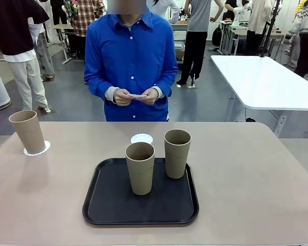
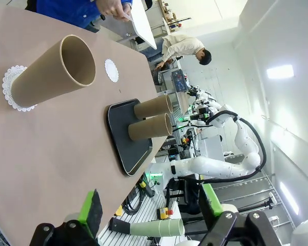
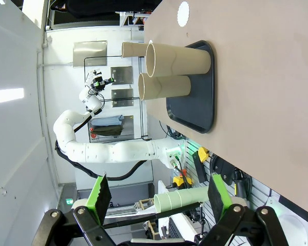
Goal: Place coasters on the table and set cups on them.
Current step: Take one Reusable plastic cup from the Flat Tray and place it on a coaster set by the human.
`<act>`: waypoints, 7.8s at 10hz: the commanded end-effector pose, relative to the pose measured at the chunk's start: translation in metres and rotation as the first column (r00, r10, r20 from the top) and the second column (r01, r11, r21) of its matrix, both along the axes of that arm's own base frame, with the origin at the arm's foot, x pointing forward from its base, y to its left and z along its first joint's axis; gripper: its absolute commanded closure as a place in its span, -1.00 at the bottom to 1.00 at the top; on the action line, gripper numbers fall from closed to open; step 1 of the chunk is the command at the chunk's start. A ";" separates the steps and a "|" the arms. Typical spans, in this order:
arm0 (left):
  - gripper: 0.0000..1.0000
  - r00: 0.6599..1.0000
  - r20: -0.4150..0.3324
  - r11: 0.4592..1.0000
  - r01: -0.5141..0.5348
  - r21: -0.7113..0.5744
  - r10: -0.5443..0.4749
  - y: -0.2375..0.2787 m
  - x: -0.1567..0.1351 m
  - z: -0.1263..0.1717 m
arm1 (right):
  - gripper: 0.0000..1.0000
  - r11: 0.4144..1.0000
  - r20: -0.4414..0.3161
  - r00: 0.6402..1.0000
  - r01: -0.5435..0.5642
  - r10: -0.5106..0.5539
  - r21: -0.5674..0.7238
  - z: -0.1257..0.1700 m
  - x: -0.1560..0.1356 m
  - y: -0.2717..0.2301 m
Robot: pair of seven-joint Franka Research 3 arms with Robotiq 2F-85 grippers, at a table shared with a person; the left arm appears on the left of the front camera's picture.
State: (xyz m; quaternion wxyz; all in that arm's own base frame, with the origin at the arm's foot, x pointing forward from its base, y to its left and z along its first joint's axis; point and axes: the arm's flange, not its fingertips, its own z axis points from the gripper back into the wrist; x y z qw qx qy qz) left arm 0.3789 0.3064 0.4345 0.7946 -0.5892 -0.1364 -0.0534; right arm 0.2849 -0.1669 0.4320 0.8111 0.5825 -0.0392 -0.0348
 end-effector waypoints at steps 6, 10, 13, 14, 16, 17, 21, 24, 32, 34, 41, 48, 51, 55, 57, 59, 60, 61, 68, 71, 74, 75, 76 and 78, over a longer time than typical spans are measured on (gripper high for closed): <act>-1.00 1.000 -0.005 1.000 -0.001 -0.003 0.001 0.001 -0.002 0.000 | -1.00 1.000 0.006 1.000 -0.004 0.004 0.010 0.000 -0.001 0.001; -1.00 1.000 -0.005 1.000 -0.001 -0.003 0.001 0.001 -0.002 0.000 | -1.00 1.000 0.006 1.000 -0.004 0.004 0.010 0.000 -0.001 0.001; -1.00 0.944 0.326 0.970 -0.023 0.240 -0.058 -0.058 -0.011 0.090 | -1.00 1.000 0.006 1.000 -0.004 0.004 0.010 0.000 -0.001 0.001; -1.00 0.920 0.383 0.949 -0.042 0.314 -0.086 -0.085 0.006 0.118 | -1.00 1.000 0.006 1.000 -0.004 0.004 0.010 0.000 -0.001 0.001; -1.00 0.866 0.443 0.881 -0.006 0.474 -0.232 -0.150 0.038 0.145 | -1.00 1.000 0.006 1.000 -0.004 0.004 0.010 0.000 -0.001 0.001; -1.00 0.815 0.466 0.828 0.030 0.560 -0.344 -0.185 0.046 0.151 | -1.00 1.000 0.006 1.000 -0.004 0.004 0.010 0.000 -0.001 0.001; -1.00 0.594 0.513 0.720 0.169 0.674 -0.619 -0.305 0.037 0.105 | -1.00 1.000 0.006 1.000 -0.004 0.004 0.010 0.000 -0.001 0.001; -1.00 0.515 0.506 0.703 0.322 0.634 -0.692 -0.353 0.026 0.056 | -1.00 1.000 0.006 1.000 -0.004 0.004 0.010 0.000 -0.001 0.001; -1.00 0.483 0.546 0.712 0.283 0.642 -0.684 -0.400 0.023 -0.032 | -1.00 1.000 0.006 1.000 -0.004 0.004 0.010 0.000 -0.001 0.001; -1.00 0.483 0.546 0.712 0.283 0.642 -0.684 -0.400 0.023 -0.032 | -1.00 1.000 0.006 1.000 -0.004 0.004 0.010 0.000 -0.001 0.001; -1.00 0.180 0.808 0.818 0.267 0.509 -0.562 -0.442 -0.004 -0.052 | -1.00 1.000 0.006 1.000 -0.004 0.004 0.010 0.000 -0.001 0.001; -1.00 0.214 0.954 0.943 0.301 0.143 -0.212 -0.434 0.006 -0.140 | -1.00 1.000 0.006 1.000 -0.004 0.004 0.010 0.000 -0.001 0.001; -1.00 0.236 0.947 0.935 0.328 0.133 -0.217 -0.456 0.015 -0.168 | -1.00 1.000 0.006 1.000 -0.004 0.004 0.010 0.000 -0.001 0.001; -1.00 0.215 0.946 0.928 0.335 0.161 -0.241 -0.484 0.026 -0.179 | -1.00 1.000 0.006 1.000 -0.004 0.004 0.010 0.000 -0.001 0.001; -1.00 0.213 0.942 0.922 0.345 0.175 -0.259 -0.495 0.031 -0.184 | -1.00 1.000 0.006 1.000 -0.004 0.004 0.010 0.000 -0.001 0.001; -1.00 0.228 0.928 0.908 0.370 0.197 -0.295 -0.506 0.031 -0.195 | -1.00 1.000 0.006 1.000 -0.004 0.004 0.010 0.000 -0.001 0.001; -1.00 0.231 0.923 0.903 0.376 0.207 -0.308 -0.511 0.031 -0.199 | -1.00 1.000 0.006 1.000 -0.004 0.004 0.010 0.000 -0.001 0.001; -1.00 0.234 0.919 0.899 0.381 0.215 -0.319 -0.515 0.032 -0.202 | -1.00 1.000 0.006 1.000 -0.004 0.004 0.010 0.000 -0.001 0.001; -1.00 0.245 0.912 0.885 0.419 0.206 -0.328 -0.524 0.033 -0.213 | -1.00 1.000 0.006 1.000 -0.004 0.004 0.010 0.000 -0.001 0.001; -1.00 0.237 0.912 0.876 0.435 0.210 -0.336 -0.533 0.031 -0.215 | -1.00 1.000 0.006 1.000 -0.004 0.004 0.010 0.000 -0.001 0.001; -1.00 0.216 0.911 0.861 0.456 0.224 -0.351 -0.545 0.029 -0.213 | -1.00 1.000 0.006 1.000 -0.004 0.004 0.010 0.000 -0.001 0.001; -1.00 0.211 0.911 0.857 0.462 0.228 -0.355 -0.548 0.030 -0.212 | -1.00 1.000 0.006 1.000 -0.004 0.004 0.010 0.000 -0.001 0.001; -1.00 0.203 0.911 0.856 0.461 0.235 -0.360 -0.551 0.030 -0.213 | -1.00 1.000 0.006 1.000 -0.004 0.004 0.010 0.000 -0.001 0.001; -1.00 0.192 0.907 0.846 0.470 0.251 -0.376 -0.553 0.030 -0.215 | -1.00 1.000 0.006 1.000 -0.004 0.004 0.010 0.000 -0.001 0.001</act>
